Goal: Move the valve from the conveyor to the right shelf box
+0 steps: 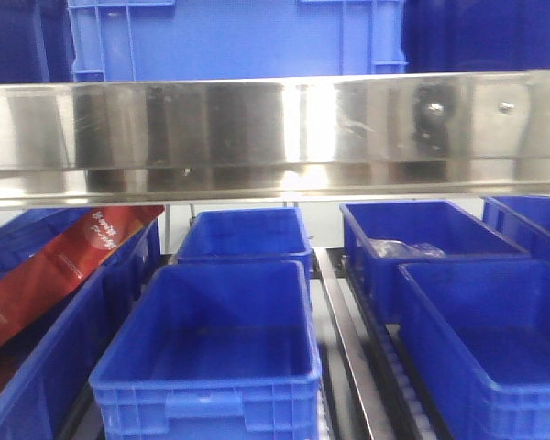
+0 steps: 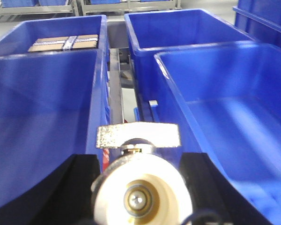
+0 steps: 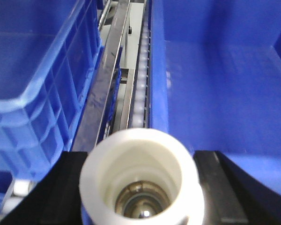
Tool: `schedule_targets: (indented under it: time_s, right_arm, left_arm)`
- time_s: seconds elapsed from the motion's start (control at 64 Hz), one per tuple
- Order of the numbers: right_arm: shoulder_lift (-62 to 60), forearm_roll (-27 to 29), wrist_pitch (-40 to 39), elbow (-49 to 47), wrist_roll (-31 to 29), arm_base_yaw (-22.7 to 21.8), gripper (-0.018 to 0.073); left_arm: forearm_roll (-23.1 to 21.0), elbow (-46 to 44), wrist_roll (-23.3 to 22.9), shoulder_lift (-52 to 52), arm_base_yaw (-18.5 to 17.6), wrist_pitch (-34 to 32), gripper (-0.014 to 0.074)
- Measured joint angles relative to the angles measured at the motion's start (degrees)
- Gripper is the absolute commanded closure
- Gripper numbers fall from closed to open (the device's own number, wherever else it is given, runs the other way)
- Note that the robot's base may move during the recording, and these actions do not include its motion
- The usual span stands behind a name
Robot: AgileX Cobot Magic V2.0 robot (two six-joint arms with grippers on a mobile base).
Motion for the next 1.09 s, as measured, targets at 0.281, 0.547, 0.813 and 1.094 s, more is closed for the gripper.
schedule_targets:
  time_s: [0.281,0.547,0.813,1.094]
  right_arm:
    - [0.0,0.1,0.0,0.0,0.0,0.0,0.0712]
    - [0.0,0.1,0.0,0.0,0.0,0.0,0.0712]
    - [0.0,0.1,0.0,0.0,0.0,0.0,0.0712]
    - [0.0,0.1,0.0,0.0,0.0,0.0,0.0712]
  left_arm:
    - [0.0,0.0,0.0,0.0,0.0,0.0,0.0708]
    - [0.0,0.0,0.0,0.0,0.0,0.0,0.0708]
    - [0.0,0.0,0.0,0.0,0.0,0.0,0.0708]
    - [0.0,0.0,0.0,0.0,0.0,0.0,0.0708]
